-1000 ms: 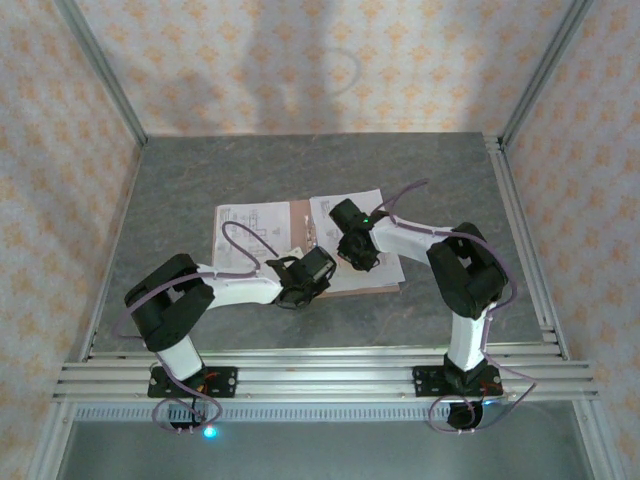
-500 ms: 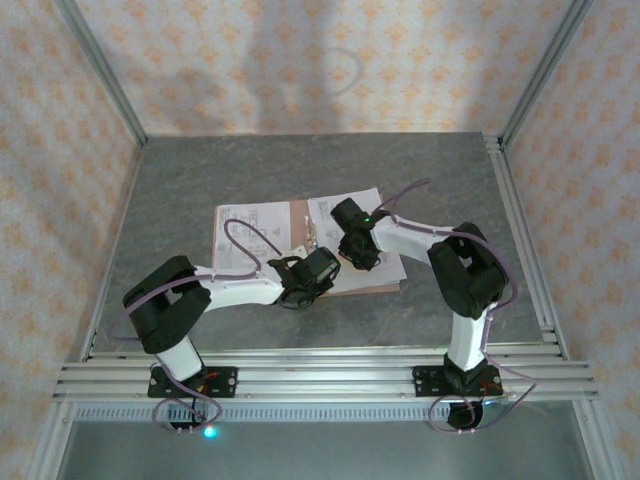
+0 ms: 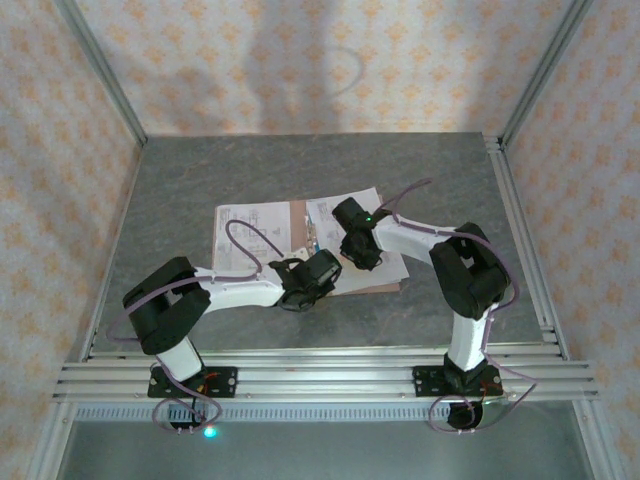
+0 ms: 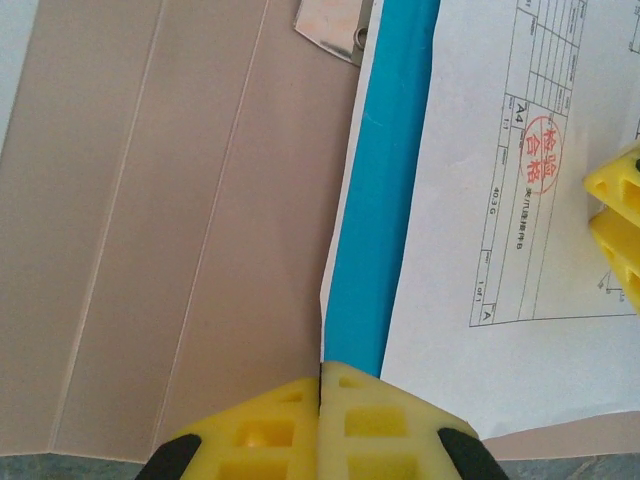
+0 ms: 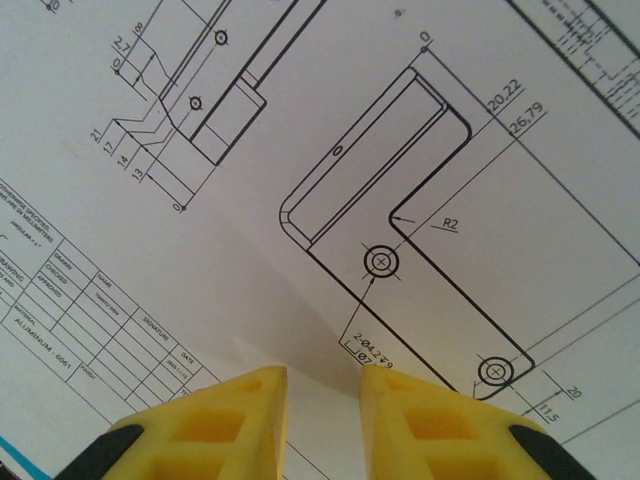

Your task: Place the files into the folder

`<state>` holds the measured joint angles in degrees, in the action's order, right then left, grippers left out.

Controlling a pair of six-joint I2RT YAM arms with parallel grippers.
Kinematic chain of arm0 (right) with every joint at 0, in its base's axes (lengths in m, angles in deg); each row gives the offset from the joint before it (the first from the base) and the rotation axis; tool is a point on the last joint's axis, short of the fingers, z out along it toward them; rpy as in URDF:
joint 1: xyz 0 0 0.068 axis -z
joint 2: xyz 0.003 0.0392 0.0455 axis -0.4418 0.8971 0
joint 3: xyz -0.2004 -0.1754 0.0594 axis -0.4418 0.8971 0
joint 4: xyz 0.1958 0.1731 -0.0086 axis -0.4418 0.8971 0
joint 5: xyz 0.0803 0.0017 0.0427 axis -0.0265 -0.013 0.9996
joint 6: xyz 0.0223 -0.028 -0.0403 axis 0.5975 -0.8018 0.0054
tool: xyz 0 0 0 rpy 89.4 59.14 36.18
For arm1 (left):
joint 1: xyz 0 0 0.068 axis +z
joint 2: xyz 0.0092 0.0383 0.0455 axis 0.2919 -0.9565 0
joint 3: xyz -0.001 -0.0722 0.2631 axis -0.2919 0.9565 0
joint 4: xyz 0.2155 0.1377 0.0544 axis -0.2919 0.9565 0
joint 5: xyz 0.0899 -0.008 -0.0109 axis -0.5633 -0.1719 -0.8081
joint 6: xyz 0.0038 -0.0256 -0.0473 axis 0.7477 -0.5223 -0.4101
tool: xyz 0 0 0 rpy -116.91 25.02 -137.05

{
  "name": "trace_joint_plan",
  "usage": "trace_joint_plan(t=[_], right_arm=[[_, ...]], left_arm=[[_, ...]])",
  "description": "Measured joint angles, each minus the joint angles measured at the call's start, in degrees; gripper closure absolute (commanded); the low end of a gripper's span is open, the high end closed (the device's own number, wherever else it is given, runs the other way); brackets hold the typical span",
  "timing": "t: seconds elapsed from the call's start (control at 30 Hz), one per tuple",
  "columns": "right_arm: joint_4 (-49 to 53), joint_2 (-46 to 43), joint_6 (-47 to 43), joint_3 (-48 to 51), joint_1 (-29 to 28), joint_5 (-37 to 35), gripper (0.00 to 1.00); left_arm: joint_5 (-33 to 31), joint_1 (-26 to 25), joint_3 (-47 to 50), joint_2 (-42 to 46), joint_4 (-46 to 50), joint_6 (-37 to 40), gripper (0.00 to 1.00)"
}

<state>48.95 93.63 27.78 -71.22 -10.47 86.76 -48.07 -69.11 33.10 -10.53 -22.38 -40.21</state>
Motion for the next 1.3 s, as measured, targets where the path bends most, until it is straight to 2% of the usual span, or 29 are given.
trace_joint_plan(t=[1.3], right_arm=[[-0.35, 0.79, 1.84, -0.61, -3.37, 0.28, 0.74]], left_arm=[[-1.33, 0.0, 2.97, 2.29, 0.07, -0.17, 1.0]])
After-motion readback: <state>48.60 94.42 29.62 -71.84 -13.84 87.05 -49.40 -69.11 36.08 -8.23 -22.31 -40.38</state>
